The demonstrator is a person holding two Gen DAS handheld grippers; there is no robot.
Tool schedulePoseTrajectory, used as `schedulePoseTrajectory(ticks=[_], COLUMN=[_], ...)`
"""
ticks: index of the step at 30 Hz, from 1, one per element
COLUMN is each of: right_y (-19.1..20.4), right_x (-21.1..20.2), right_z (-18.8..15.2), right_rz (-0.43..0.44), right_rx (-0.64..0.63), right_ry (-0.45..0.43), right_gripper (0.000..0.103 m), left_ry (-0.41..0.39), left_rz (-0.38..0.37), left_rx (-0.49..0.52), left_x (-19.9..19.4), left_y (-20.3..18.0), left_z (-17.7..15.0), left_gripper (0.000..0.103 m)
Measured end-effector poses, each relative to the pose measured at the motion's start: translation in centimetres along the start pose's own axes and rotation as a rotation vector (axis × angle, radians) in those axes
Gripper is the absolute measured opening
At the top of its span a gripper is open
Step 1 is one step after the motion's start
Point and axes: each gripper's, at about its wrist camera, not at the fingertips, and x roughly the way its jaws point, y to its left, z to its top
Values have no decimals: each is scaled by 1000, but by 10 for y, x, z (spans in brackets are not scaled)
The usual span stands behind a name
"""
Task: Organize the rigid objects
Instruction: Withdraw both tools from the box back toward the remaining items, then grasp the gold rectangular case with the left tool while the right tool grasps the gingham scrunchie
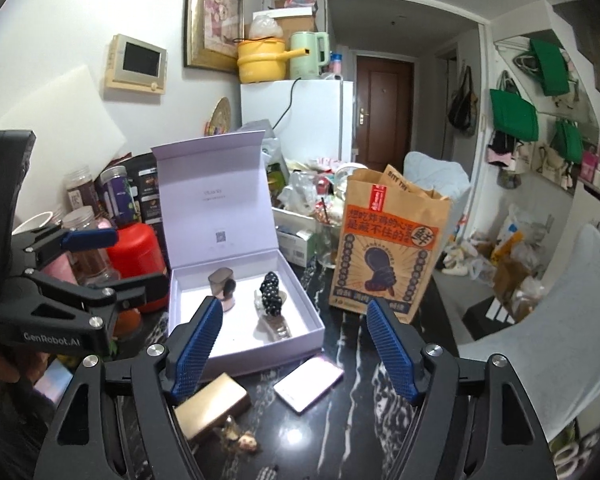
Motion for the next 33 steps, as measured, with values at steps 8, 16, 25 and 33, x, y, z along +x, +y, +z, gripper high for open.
schedulePoseTrajectory(ticks=[8,16,25,33], right_y=[6,3,9,20], right_x=[-22,-30,-19,-5], right_z=[-24,-49,-84,-110], right_rz=[-18,-36,-32,-5], right_rx=[23,74,85,75], right_ry=[6,29,57,84], right_gripper=[83,84,84,84], left_ry=[24,73,155,190], left_rz=[-35,-69,-83,-102], left_rx=[27,30,51,70], left_x=[-8,0,23,38], left_y=[-13,-19,-21,-21], left_z=[-20,-41,-68,-89], left_gripper=[98,98,98,98])
